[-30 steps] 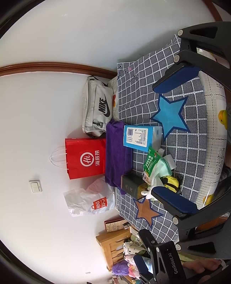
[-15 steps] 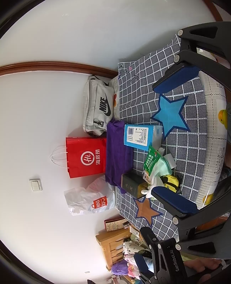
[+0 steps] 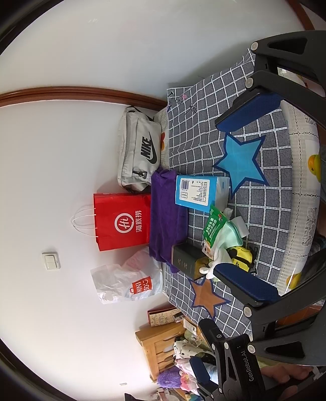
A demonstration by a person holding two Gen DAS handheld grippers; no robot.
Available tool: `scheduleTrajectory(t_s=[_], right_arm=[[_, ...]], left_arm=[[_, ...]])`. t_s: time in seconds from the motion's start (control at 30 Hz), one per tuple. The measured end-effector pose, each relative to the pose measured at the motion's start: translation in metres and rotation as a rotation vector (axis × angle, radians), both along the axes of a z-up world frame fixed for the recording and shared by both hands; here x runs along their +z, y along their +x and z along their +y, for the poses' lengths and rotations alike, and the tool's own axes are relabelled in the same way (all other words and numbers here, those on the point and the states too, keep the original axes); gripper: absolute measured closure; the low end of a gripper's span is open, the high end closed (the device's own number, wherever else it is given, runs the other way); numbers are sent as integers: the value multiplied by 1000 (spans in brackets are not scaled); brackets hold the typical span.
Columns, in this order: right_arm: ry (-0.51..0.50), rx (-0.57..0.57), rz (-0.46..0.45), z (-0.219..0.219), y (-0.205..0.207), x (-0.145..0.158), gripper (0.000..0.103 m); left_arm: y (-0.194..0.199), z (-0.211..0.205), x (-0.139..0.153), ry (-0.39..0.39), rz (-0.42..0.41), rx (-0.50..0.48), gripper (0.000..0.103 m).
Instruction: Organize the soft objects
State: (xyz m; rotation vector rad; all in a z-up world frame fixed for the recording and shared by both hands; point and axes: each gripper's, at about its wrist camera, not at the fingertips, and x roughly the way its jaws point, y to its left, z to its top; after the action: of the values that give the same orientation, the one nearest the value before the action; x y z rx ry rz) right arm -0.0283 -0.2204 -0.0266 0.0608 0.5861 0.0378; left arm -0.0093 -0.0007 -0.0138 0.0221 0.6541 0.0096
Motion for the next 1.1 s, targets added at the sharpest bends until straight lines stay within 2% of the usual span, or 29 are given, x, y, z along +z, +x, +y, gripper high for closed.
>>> scheduleTrajectory(t_s=[1.1], right_arm=[[-1,8,-3,3,-1,0,0]], left_arm=[[2,3,-5,2,17,-2,0]])
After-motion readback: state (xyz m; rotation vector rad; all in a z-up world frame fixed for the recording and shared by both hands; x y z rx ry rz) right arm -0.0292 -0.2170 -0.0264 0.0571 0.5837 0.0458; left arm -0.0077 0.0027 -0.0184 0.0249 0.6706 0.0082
